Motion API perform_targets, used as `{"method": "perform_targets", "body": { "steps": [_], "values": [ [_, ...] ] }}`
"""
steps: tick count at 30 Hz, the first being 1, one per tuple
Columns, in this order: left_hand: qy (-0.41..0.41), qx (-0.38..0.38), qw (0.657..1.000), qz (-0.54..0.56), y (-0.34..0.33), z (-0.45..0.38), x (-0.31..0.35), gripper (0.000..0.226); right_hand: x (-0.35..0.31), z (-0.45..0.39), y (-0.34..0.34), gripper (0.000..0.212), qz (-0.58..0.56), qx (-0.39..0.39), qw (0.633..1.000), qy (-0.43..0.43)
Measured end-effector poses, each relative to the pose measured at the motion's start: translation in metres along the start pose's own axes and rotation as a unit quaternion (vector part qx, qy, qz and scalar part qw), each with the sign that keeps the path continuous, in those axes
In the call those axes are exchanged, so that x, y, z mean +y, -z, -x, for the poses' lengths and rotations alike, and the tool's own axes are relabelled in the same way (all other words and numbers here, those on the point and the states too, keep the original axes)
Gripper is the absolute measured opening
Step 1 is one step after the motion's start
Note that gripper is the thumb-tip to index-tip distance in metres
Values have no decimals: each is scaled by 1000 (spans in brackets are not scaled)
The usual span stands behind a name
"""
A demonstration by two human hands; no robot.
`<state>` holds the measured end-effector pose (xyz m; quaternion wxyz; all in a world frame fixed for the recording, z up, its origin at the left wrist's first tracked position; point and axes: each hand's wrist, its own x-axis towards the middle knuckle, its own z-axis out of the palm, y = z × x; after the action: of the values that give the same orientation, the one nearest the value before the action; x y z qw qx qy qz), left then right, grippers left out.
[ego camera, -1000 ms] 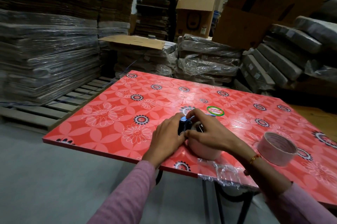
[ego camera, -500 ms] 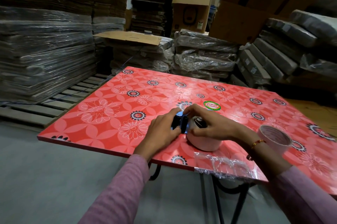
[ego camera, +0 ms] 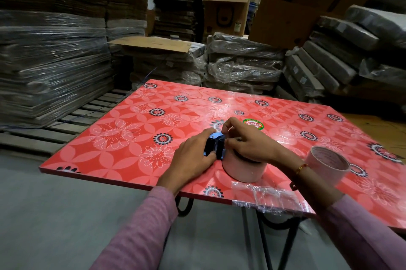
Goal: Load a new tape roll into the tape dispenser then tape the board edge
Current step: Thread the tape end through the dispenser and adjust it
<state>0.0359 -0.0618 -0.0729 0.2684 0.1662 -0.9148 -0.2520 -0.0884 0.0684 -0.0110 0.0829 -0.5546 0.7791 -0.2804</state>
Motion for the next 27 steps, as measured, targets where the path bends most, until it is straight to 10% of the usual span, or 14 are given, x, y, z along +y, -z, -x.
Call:
{"method": "perform_targets", "body": {
  "steps": [10,27],
  "values": [
    [35,36,999,-11,-7,-2,9,44,-8,-23,11,21,-89,-18,988,-125],
    [48,20,998,36,-14,-6,12,41,-4,-14,-17,25,81,171,981,-44]
  ]
}}
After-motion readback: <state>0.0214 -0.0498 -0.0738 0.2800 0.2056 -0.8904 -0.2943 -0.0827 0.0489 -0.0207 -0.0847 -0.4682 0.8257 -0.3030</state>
